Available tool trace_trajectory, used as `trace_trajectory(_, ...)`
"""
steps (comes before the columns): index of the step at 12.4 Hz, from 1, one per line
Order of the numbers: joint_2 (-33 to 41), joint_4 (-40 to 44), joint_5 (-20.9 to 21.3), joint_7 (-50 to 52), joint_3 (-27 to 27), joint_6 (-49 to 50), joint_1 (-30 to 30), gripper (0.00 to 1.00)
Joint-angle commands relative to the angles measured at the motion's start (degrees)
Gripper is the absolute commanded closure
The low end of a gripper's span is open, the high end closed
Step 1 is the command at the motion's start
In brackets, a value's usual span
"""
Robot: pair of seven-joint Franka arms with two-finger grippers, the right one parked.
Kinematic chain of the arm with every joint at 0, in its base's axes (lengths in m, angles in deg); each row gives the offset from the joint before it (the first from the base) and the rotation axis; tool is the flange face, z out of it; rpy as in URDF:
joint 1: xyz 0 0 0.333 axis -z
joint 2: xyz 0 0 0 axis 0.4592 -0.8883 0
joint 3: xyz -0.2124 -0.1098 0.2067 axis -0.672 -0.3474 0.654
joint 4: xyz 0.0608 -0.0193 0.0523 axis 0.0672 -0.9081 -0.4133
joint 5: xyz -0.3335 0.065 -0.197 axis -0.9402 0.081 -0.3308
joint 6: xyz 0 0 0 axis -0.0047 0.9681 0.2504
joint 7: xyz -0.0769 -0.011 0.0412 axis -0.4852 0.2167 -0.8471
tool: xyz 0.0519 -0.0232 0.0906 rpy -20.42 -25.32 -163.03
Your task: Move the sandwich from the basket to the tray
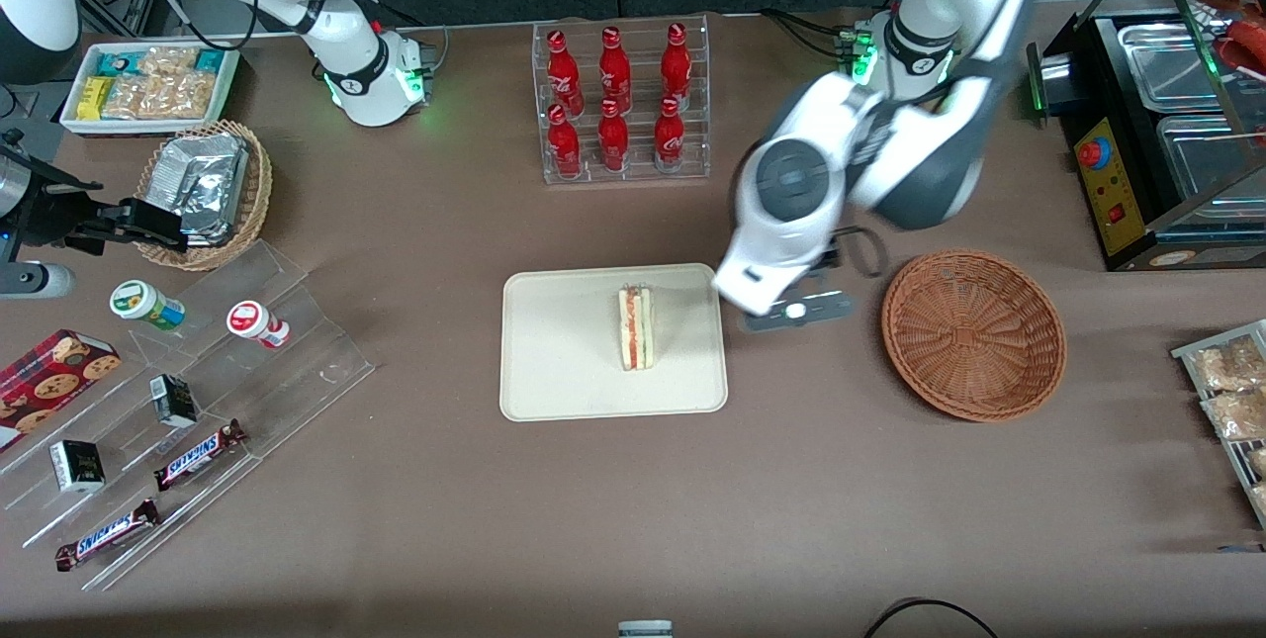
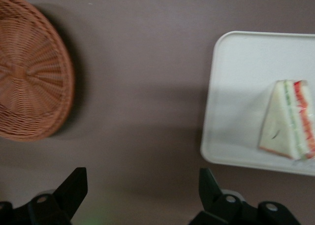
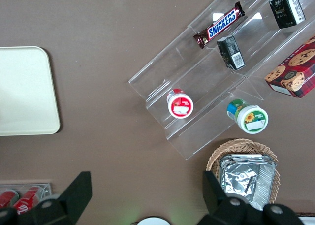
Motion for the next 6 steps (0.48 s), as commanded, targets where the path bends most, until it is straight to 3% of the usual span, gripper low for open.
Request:
trace_trajectory(1,11.89,-11.90,-1.03,-10.76,-0.43,-1.23,-7.58,0.00)
trace_trajectory(6,20.86,-18.85,-1.12,-32.22,-0.34,-0.79,-20.69,0.00)
